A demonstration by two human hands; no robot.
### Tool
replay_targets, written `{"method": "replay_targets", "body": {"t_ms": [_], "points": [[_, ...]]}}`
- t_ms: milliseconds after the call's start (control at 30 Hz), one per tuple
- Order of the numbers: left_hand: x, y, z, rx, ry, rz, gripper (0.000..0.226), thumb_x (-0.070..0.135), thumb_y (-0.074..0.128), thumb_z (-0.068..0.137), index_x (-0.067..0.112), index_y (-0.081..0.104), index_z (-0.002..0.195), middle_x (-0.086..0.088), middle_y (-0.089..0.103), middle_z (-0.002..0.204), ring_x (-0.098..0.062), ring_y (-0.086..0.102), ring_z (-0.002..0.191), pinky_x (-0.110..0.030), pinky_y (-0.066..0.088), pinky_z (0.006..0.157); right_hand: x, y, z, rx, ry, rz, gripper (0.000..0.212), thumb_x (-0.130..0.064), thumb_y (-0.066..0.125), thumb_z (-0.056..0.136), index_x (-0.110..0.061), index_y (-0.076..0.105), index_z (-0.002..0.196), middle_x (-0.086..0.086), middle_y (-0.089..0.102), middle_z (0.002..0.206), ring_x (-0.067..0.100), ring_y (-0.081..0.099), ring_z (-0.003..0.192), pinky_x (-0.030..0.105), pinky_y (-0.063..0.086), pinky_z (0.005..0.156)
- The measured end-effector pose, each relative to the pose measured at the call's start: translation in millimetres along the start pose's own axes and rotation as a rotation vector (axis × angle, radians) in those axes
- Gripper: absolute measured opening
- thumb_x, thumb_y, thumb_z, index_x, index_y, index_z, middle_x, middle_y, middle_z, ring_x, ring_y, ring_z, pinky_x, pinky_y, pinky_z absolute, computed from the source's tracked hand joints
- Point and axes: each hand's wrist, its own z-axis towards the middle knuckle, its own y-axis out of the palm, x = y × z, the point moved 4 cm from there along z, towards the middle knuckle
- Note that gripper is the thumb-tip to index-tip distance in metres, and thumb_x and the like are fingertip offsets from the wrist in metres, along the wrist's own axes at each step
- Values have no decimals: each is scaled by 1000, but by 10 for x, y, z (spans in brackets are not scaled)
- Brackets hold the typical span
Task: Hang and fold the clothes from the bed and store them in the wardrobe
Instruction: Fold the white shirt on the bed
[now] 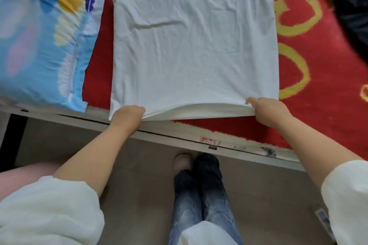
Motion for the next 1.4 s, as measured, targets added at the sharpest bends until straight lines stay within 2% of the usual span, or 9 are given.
{"method": "replay_targets", "body": {"t_ms": [100,233,333,600,767,900,1067,1300,1400], "points": [[38,48,-258,-124,26,-13,26,-3,36,86,6,45,109,-13,57,107,-29,55,94,-33,37,67,18,151,-339,-121,-15,-28,53,6,34,85,-19,41,132,9,48,120,30,55,98,29,38,66],[56,205,-612,-381,43,-24,42,0,34,89,12,39,129,-12,54,113,-28,52,98,-31,37,71,-114,359,-743,-366,-20,-203,23,3,39,86,-16,51,85,8,51,110,25,51,90,30,46,78],[118,235,-904,-579,86,30,54,2,32,92,24,30,142,-7,41,141,-24,45,124,-31,39,91,-255,425,-920,-489,7,-272,31,1,36,89,-10,57,110,9,56,118,25,56,100,28,43,81],[171,12,-1341,-802,140,174,40,14,59,88,-1,50,124,-11,54,125,-27,53,113,-29,42,91,-135,399,-1216,-795,-27,-421,34,-5,37,92,-3,49,125,9,51,130,25,50,118,31,39,100],[-17,-442,-1076,-525,-117,125,32,6,41,92,7,51,123,-9,52,129,-26,53,113,-33,43,93,-76,-216,-1004,-568,69,-377,37,-3,28,95,-6,44,129,10,48,130,26,49,117,35,40,98],[-242,-909,-844,-198,-297,61,34,1,40,91,9,55,121,-10,54,125,-26,52,115,-33,38,95,-122,-973,-719,-117,76,-492,25,0,36,90,-15,49,75,-4,44,72,17,52,81,31,39,88],[-537,-1492,-435,60,-411,38,34,-1,39,90,4,58,118,-16,55,124,-32,50,116,-33,38,93,52,-1671,-249,186,148,-430,27,-1,43,87,-14,64,98,4,63,105,24,54,103,31,31,90],[-790,-2046,419,190,-546,-61,32,0,36,94,3,58,117,-20,57,121,-34,52,113,-35,38,92,450,-2240,602,339,188,-260,25,5,46,80,-5,68,89,7,61,79,28,55,84,31,36,83],[-864,-2171,778,208,-566,-81,32,-1,35,94,3,57,117,-19,57,121,-34,52,114,-35,37,94,492,-2321,925,325,195,-257,25,0,47,82,-9,68,91,8,65,92,27,56,93,30,35,85]]}}
